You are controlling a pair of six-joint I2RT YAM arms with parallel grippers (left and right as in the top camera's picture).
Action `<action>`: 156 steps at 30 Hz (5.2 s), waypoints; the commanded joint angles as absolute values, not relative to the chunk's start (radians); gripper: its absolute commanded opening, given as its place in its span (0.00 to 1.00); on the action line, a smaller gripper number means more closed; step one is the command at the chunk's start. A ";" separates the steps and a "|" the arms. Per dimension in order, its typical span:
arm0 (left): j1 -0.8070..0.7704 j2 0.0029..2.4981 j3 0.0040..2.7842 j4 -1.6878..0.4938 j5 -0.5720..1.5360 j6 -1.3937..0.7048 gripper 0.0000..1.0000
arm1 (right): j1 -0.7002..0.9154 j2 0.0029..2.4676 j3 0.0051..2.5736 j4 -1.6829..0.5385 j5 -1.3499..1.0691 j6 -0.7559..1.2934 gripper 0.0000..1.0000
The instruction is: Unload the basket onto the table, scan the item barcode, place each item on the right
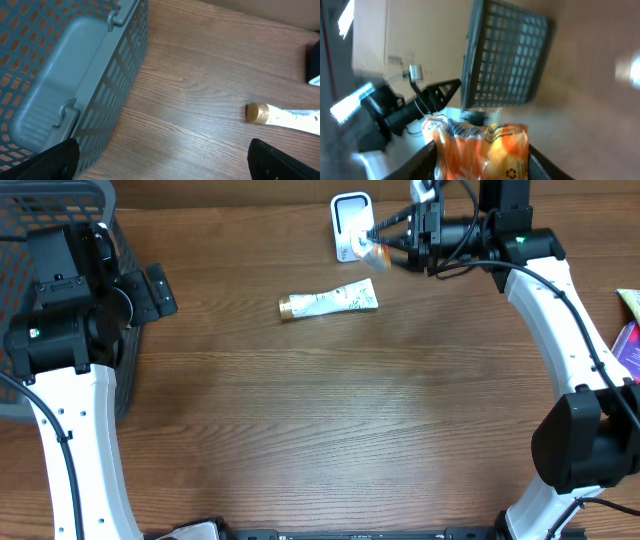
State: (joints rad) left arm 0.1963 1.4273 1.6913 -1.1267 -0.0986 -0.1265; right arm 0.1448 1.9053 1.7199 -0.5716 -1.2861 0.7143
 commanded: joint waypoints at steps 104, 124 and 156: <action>0.196 1.425 1.708 -1.122 -0.108 -0.112 1.00 | 0.470 2.143 1.710 -1.179 -0.117 -0.330 0.15; 0.196 1.425 1.708 -1.122 -0.107 -0.112 1.00 | 0.438 2.143 2.151 -1.101 -1.131 0.574 0.13; 0.196 1.425 1.708 -1.122 -0.107 -0.112 1.00 | 0.436 2.151 2.148 -0.896 -0.184 0.284 0.04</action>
